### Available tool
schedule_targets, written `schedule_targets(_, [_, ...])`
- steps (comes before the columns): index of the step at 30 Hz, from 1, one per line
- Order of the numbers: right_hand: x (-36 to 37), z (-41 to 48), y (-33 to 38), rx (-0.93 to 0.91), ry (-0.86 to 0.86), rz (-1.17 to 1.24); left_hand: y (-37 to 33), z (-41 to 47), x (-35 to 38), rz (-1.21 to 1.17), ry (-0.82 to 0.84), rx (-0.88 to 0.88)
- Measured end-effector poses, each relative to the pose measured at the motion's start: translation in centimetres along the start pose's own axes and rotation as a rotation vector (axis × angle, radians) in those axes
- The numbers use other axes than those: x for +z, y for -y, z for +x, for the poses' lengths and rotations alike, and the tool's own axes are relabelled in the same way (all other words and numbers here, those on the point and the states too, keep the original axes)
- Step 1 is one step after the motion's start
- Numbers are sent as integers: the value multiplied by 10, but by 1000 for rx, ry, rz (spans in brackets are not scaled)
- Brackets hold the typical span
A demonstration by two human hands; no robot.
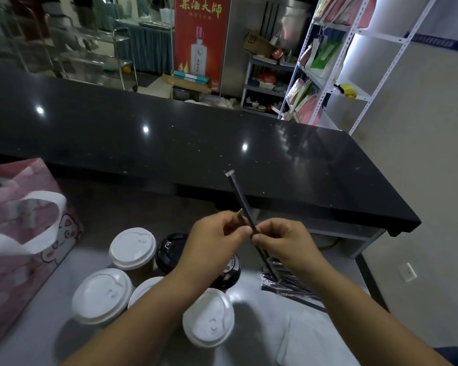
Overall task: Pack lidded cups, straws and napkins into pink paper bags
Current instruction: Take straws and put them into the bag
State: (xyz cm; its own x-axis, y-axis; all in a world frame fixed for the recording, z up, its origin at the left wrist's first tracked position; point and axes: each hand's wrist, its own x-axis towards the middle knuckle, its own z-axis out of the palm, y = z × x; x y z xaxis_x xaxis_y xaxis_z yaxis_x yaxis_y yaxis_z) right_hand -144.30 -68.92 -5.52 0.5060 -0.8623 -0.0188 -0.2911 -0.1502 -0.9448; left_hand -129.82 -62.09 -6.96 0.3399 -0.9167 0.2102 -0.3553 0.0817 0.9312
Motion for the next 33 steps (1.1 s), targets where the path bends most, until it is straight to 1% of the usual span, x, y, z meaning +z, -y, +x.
schedule_targets(5, [38,0,26,-59,79,-3,-3,-6,-54,-257,-243,-17])
schedule_targets(7, [55,2,35,-80,114,-38,-7,-7,-81,-322,-293,-7])
schedule_targets(10, [85,6,55,-110,161,-58,-13,-14,-121,-337,-345,45])
schedule_targets(15, [147,15,93,-161,273,-107,-16,-32,-184,-262,-461,68])
schedule_targets(17, [173,17,112,-228,308,-115,-14,-38,-212,-260,-552,58])
schedule_targets(19, [201,19,131,-332,303,-115,-12,-43,-243,-307,-643,31])
schedule_targets(21, [231,19,152,-414,343,-147,-9,-48,-274,-315,-705,30])
schedule_targets(23, [262,20,171,-468,412,-192,-4,-52,-303,-285,-742,32])
schedule_targets(25, [293,25,186,-482,439,-225,5,-54,-333,-261,-740,8])
schedule_targets(26, [307,29,192,-454,431,-245,11,-55,-350,-226,-719,-8])
schedule_targets(27, [319,35,197,-408,416,-275,18,-56,-366,-142,-708,-26])
schedule_targets(28, [330,41,202,-350,405,-317,26,-58,-383,-2,-707,-48])
schedule_targets(30, [349,54,209,-227,422,-435,41,-65,-415,417,-689,-27])
schedule_targets(32, [367,67,216,-140,479,-591,53,-73,-434,775,-547,56])
schedule_targets(33, [378,72,219,-101,511,-659,60,-78,-439,888,-454,91])
